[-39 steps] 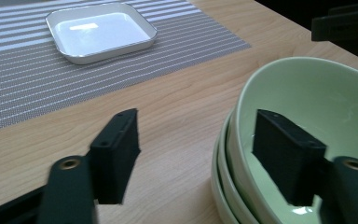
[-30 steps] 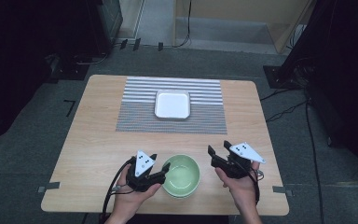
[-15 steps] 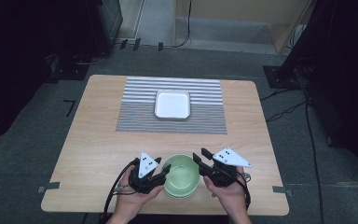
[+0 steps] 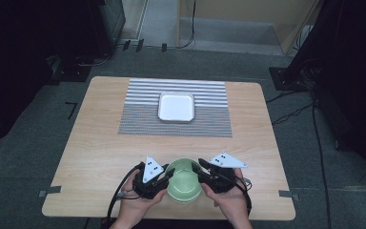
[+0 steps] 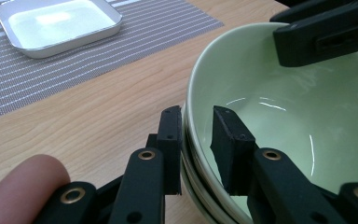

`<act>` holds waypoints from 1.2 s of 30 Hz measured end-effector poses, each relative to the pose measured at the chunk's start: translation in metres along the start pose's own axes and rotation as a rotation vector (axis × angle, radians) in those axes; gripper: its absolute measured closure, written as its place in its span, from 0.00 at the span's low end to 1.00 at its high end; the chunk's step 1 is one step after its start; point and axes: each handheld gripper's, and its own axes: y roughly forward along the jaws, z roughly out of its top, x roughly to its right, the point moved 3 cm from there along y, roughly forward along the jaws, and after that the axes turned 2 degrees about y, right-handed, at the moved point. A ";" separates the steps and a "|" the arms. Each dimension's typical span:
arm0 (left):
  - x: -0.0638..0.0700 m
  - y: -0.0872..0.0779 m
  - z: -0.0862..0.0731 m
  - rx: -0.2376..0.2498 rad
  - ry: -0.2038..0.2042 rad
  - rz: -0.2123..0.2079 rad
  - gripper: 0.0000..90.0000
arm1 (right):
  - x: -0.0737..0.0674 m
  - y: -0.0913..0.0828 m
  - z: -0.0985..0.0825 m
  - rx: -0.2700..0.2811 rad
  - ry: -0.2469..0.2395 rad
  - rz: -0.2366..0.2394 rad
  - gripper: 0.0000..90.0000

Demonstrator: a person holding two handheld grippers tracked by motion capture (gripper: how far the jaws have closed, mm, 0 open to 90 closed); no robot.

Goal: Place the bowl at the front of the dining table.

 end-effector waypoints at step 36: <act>0.005 0.010 0.003 0.070 0.120 0.099 0.93 | -0.016 -0.006 -0.018 0.203 -0.176 -0.123 0.87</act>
